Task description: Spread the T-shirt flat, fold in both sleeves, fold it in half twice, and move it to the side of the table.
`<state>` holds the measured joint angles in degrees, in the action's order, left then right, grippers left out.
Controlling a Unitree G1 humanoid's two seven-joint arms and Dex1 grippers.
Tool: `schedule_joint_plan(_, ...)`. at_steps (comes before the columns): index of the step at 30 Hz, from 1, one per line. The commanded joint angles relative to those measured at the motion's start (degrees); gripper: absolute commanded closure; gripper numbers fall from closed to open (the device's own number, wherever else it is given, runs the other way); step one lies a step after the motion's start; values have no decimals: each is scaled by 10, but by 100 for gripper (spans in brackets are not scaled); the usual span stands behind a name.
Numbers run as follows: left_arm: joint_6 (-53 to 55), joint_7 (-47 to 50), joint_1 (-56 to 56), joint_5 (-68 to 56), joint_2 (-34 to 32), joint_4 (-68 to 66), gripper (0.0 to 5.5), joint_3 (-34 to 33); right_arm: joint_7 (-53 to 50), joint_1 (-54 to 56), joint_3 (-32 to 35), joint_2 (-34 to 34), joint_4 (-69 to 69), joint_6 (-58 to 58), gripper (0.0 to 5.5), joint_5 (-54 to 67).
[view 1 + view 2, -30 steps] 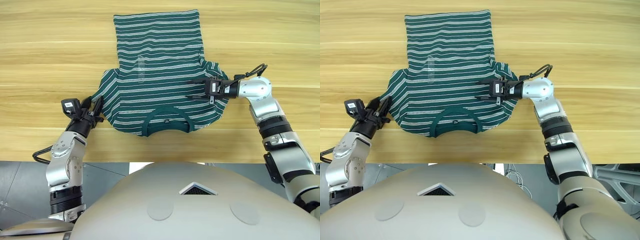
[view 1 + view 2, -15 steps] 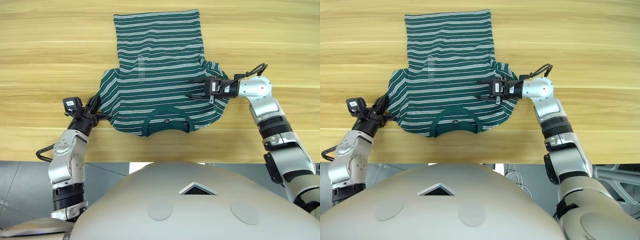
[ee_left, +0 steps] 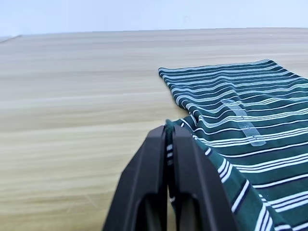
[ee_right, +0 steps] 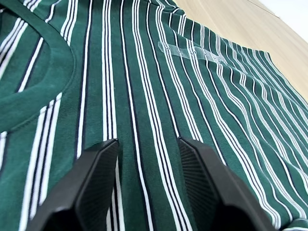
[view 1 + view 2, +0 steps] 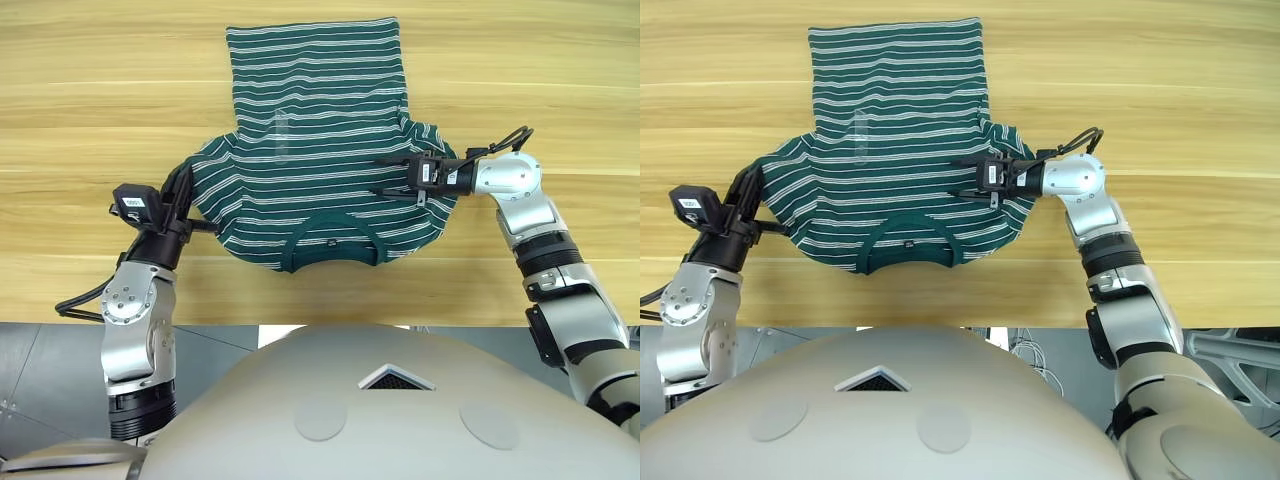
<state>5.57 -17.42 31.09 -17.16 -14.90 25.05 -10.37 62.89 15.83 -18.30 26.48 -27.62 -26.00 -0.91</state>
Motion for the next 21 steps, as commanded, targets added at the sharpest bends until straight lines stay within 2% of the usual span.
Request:
schedule_joint_plan(1,-6,-7,7,30,0,14,545,32,2,8,0,5,1,4,317,1)
schedule_joint_plan(7,-24,-14,-12,203,-34,37,545,191,2,10,2,5,7,5,317,4)
schedule_joint_plan(11,-35,-12,-29,316,-48,66,545,271,3,18,0,-1,-3,2,317,3)
schedule_joint_plan(17,26,-4,-40,343,-42,14,545,280,1,9,0,4,9,1,317,2)
schedule_joint_plan(21,46,1,-36,338,-34,15,482,280,1,-8,1,12,31,1,317,4)
